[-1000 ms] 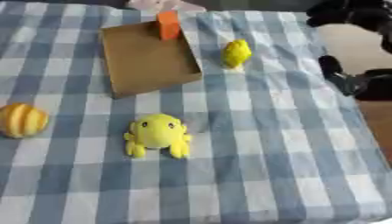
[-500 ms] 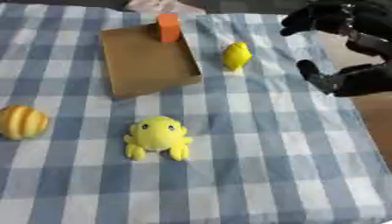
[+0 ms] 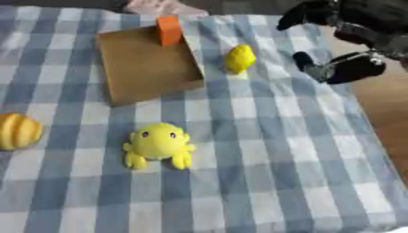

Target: Pick up objects on the table and place them in the box.

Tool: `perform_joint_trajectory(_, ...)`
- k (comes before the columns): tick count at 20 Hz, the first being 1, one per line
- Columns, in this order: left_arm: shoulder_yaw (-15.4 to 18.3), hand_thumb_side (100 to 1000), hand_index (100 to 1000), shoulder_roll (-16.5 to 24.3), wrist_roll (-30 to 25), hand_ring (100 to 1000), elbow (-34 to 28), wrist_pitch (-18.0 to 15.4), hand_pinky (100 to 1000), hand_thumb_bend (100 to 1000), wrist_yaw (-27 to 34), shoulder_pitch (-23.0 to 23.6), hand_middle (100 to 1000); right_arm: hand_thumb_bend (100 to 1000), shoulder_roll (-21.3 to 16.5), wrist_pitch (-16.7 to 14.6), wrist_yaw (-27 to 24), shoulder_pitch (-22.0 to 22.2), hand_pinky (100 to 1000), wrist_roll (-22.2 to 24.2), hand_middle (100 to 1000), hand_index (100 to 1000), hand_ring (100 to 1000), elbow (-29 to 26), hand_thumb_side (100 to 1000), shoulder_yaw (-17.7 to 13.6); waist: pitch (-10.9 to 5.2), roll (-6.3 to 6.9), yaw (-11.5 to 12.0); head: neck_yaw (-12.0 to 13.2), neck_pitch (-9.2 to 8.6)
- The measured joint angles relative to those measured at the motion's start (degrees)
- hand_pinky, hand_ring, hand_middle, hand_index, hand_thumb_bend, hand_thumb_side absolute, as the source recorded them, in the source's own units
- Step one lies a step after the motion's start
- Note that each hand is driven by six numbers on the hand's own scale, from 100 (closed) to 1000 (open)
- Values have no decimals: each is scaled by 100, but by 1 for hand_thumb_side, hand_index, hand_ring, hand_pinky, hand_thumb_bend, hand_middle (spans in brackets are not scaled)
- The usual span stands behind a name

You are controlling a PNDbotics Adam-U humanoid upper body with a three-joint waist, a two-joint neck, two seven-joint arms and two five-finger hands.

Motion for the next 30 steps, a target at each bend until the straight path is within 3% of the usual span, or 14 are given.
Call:
perform_joint_trajectory(12,-50,616,908,0,-75,766,0,2,969,100,23,-97,760,100,493,-65,151,-626,844,589,843,911,901,815,239,165,181,-21,197,-219,-78)
perform_joint_trajectory(23,-102,620,906,48,-150,766,0,-6,970,100,26,-182,757,100,740,-658,327,-1217,862,1818,886,959,928,1538,257,8,293,-139,410,-403,-162)
perform_joint_trajectory(30,-119,623,905,49,-177,766,0,-13,971,100,31,-227,757,100,880,-704,649,-1330,865,1853,904,978,938,1605,256,7,358,-173,483,-451,-187)
